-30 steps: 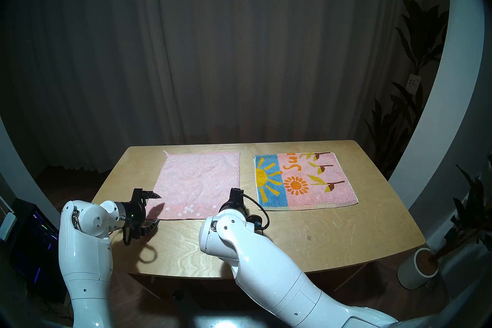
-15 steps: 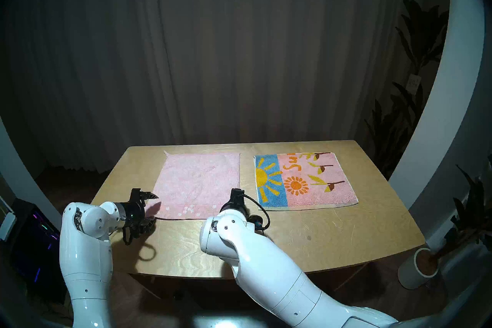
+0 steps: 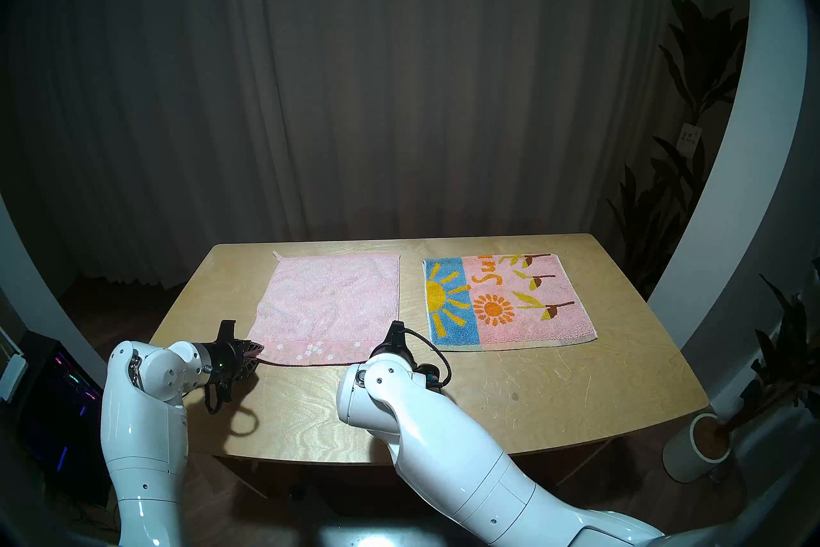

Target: Fold each towel twice and stack them on table

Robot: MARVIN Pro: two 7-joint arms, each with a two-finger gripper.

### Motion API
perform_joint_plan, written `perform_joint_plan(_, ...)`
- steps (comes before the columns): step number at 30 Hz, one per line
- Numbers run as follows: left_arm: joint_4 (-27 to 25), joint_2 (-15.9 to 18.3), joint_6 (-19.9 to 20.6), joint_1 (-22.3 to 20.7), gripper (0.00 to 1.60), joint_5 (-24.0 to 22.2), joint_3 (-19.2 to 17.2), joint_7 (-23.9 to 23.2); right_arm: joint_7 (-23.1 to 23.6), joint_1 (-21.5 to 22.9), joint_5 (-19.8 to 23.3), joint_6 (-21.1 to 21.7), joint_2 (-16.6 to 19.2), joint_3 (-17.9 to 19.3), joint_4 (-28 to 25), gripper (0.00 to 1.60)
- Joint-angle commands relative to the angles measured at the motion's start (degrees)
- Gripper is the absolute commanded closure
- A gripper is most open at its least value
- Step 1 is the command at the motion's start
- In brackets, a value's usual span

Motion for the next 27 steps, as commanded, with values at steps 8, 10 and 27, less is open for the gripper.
perform_joint_plan(8,-3.68,-0.73,0.30,4.71,1.60,-1.65,-0.51,3.23,-2.24,-1.66,-0.73,-0.24,4.34,-0.03,-6.63,1.60)
perform_joint_plan(10,-4.85,-0.68,0.84,5.53,1.60,-2.33,-0.37,4.43,-3.07,-2.45,-0.95,-0.35,5.34,-0.36,-8.66,1.60)
perform_joint_plan(27,-13.73,0.85,5.03,9.12,1.60,-13.93,-2.13,13.34,-11.50,-4.50,0.14,-0.12,12.10,-0.12,-21.41,1.60)
